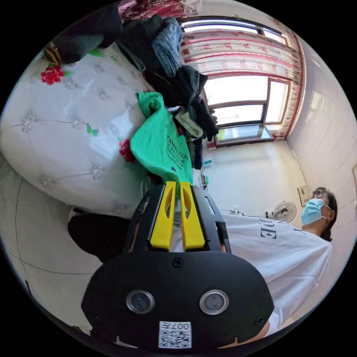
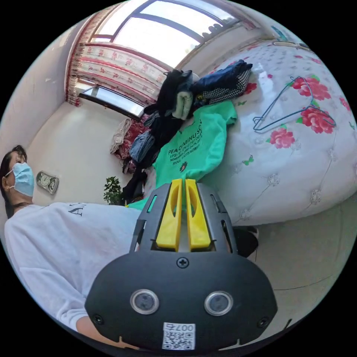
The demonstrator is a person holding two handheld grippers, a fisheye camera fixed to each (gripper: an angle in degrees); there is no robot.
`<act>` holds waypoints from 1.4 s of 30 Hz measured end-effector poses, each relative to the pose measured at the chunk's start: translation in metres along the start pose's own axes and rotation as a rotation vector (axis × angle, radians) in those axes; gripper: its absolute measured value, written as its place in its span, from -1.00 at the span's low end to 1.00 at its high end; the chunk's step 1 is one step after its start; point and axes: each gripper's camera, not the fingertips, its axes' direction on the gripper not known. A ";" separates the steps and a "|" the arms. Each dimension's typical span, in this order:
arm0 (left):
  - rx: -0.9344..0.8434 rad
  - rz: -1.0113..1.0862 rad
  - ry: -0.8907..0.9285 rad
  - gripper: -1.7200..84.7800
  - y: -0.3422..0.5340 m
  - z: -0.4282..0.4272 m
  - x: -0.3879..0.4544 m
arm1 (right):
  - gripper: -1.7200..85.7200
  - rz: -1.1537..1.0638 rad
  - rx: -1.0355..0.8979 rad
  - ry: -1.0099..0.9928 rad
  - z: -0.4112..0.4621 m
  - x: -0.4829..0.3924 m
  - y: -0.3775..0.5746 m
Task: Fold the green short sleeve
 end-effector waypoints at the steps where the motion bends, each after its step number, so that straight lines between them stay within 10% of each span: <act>1: -0.008 0.007 -0.006 -0.97 -0.004 0.003 0.001 | -0.96 0.018 -0.021 0.002 0.005 0.004 -0.006; 14: 0.215 0.022 -0.250 -0.71 -0.177 0.131 -0.001 | -0.91 -0.076 0.048 0.228 0.104 0.004 -0.195; 32: -0.220 0.233 -0.926 -0.87 -0.071 0.282 -0.074 | -0.91 -0.312 -0.361 0.867 0.234 0.051 -0.139; 42: -0.242 0.294 -0.961 -0.87 -0.057 0.302 -0.101 | -0.93 -0.118 -0.111 0.659 0.113 0.103 -0.130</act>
